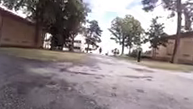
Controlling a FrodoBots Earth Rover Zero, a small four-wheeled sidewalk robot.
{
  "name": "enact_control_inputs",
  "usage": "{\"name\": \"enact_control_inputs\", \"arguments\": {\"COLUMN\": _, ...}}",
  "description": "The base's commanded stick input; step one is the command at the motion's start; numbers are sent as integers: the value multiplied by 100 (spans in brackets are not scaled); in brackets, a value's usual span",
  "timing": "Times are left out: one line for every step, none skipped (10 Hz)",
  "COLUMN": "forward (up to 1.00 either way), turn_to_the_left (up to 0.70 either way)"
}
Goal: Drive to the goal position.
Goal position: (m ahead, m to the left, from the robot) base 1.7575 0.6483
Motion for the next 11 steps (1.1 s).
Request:
{"name": "enact_control_inputs", "arguments": {"forward": 70, "turn_to_the_left": 0}}
{"name": "enact_control_inputs", "arguments": {"forward": 70, "turn_to_the_left": 0}}
{"name": "enact_control_inputs", "arguments": {"forward": 70, "turn_to_the_left": 0}}
{"name": "enact_control_inputs", "arguments": {"forward": 70, "turn_to_the_left": 0}}
{"name": "enact_control_inputs", "arguments": {"forward": 70, "turn_to_the_left": 0}}
{"name": "enact_control_inputs", "arguments": {"forward": 70, "turn_to_the_left": 0}}
{"name": "enact_control_inputs", "arguments": {"forward": 70, "turn_to_the_left": 0}}
{"name": "enact_control_inputs", "arguments": {"forward": 70, "turn_to_the_left": 0}}
{"name": "enact_control_inputs", "arguments": {"forward": 70, "turn_to_the_left": 0}}
{"name": "enact_control_inputs", "arguments": {"forward": 70, "turn_to_the_left": 0}}
{"name": "enact_control_inputs", "arguments": {"forward": 70, "turn_to_the_left": 0}}
